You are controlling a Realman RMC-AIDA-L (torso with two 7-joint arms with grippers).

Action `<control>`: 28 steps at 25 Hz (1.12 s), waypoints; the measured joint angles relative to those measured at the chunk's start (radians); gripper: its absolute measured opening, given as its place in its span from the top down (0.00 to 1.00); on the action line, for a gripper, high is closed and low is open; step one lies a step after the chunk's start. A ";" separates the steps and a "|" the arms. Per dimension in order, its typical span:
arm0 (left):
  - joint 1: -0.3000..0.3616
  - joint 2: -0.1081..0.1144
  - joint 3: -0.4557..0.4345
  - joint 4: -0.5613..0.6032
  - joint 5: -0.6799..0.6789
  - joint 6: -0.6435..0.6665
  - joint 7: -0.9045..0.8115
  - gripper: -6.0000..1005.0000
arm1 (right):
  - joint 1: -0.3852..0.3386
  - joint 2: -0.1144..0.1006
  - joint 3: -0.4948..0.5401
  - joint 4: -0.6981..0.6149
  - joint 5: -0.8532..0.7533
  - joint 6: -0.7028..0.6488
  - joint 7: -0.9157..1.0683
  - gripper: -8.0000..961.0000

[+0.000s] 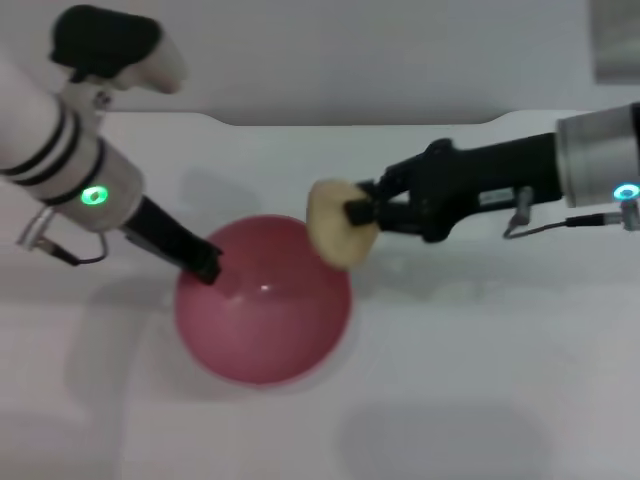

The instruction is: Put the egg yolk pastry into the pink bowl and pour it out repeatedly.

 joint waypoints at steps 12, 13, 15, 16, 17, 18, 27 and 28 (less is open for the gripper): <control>-0.066 -0.009 0.092 -0.030 -0.010 -0.027 -0.056 1.00 | 0.097 0.028 -0.210 -0.049 -0.208 0.025 0.062 0.83; -0.065 -0.009 0.092 -0.030 -0.011 -0.028 -0.058 1.00 | 0.099 0.028 -0.219 -0.053 -0.217 0.037 0.072 0.82; -0.060 -0.008 0.093 -0.030 -0.011 -0.035 -0.061 1.00 | 0.098 0.029 -0.224 -0.064 -0.223 0.050 0.078 0.80; -0.058 -0.008 0.093 -0.031 -0.011 -0.041 -0.062 1.00 | 0.095 0.029 -0.218 -0.073 -0.223 0.053 0.079 0.75; -0.055 -0.007 0.093 -0.034 -0.011 -0.049 -0.062 1.00 | 0.091 0.030 -0.210 -0.082 -0.222 0.054 0.079 0.71; -0.053 -0.007 0.093 -0.036 -0.011 -0.056 -0.063 1.00 | 0.088 0.030 -0.200 -0.090 -0.221 0.054 0.080 0.66; -0.009 0.003 0.073 -0.036 -0.006 -0.153 -0.053 1.00 | 0.034 0.028 0.037 -0.135 -0.236 0.058 0.179 0.44; 0.013 0.004 0.063 -0.015 -0.008 -0.161 -0.051 1.00 | 0.026 0.026 0.080 -0.135 -0.249 0.058 0.198 0.42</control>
